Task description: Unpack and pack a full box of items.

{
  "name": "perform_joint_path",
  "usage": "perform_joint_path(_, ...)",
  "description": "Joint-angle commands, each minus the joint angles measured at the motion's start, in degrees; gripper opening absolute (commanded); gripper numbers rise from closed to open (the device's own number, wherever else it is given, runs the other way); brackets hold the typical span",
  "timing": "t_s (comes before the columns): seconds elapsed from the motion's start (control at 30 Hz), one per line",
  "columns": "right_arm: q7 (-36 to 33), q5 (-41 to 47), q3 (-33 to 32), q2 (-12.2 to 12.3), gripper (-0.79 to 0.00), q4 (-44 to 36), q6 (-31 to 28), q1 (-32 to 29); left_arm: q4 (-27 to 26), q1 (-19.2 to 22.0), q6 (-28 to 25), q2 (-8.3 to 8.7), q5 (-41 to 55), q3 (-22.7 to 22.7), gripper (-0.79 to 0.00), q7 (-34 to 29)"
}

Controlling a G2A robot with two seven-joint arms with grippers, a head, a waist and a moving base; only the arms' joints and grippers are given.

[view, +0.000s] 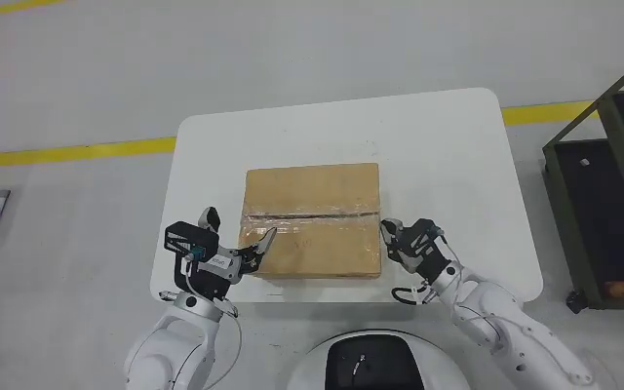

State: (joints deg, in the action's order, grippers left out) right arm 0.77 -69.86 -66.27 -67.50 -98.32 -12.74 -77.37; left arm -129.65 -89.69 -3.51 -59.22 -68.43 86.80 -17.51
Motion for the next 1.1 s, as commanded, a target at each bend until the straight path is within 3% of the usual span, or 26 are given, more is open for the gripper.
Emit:
perform_joint_path(0.0,0.7,0.4,-0.5,0.0,-0.785,0.2,0.2,-0.1,-0.4,0.6,-0.5,-0.06,-0.9,-0.7,0.0,-1.2)
perform_joint_path(0.23,2.6,2.7,-5.6,0.5,-0.785,-1.4,0.1,-2.6,-2.1,6.6,-4.9,-0.44,-4.1,-8.0,0.0,-7.7)
perform_joint_path(0.43,3.0,3.0,-9.1,0.9,-0.785,-3.4,-0.4,-5.4,0.9,14.8,-7.6,-1.37,-7.1,-17.2,0.0,-14.3)
perform_joint_path(0.53,3.4,3.3,-10.2,1.0,-0.785,-4.1,-0.7,-6.8,3.9,18.4,-5.6,-2.18,-6.0,-20.6,0.0,-15.6)
perform_joint_path(1.07,4.0,2.2,-12.2,1.1,-0.785,-5.7,-2.4,-9.7,4.5,18.2,-5.4,-2.41,-5.1,-20.7,0.0,-15.3)
